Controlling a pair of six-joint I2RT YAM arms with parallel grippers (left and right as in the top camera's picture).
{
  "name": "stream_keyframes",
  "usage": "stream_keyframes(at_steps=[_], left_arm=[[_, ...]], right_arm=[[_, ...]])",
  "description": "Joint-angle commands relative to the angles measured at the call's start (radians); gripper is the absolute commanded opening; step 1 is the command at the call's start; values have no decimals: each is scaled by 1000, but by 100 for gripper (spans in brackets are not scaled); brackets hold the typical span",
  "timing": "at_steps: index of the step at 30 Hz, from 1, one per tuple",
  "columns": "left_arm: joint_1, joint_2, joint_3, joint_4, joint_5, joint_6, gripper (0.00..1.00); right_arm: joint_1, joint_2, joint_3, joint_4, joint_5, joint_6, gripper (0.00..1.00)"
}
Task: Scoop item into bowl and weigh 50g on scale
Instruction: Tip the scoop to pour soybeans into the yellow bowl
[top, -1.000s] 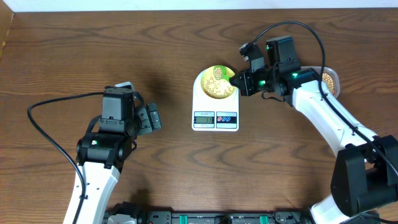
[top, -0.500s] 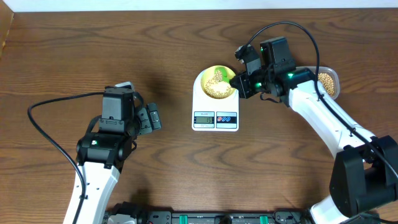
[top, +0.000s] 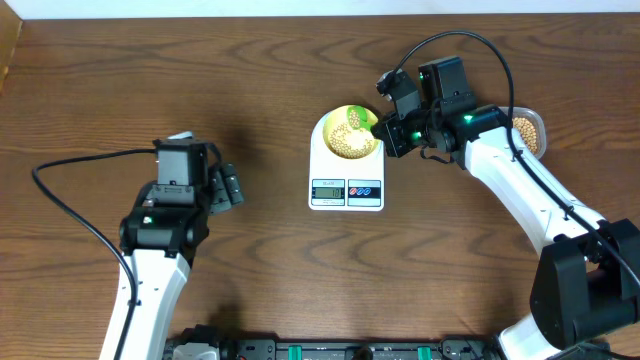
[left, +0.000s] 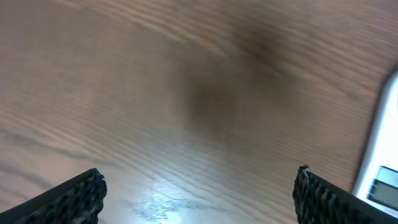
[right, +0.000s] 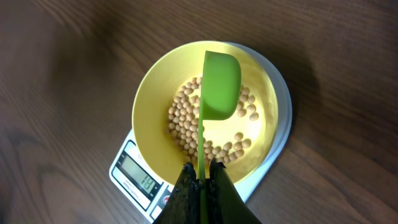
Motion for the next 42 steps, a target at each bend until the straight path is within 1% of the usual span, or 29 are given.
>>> stream_keyframes(at_steps=[1,13,18,22,27,31,35,42], left_arm=[[51,18,-1,0,-32,-2,98],[261,20,-1,76,-32,-2,98],[352,20,-1,92,-33,-2,98],[397,20,-1,90,-33,-2,98],[412,20,-1,90,-33,-2,98],[412,20,-1,90,-33,-2,98],[412,20,-1,90,-33,-2,98],[412,20,-1,90,-33,-2,98]], right_arm=[[10,-22,21,-3,3,-23,1],[11,-22,21,-18,4,-109,1],[16,-22,21,-31,5,-204,1],[34,-23,21,-35,5,-257,1],[80,-26,21,-44,85,-343,1],[116,-32,21,-45,177,-359,1],[135,-39,21,-45,213,-389,1],[141,-60,21,-70,278,-389,1]])
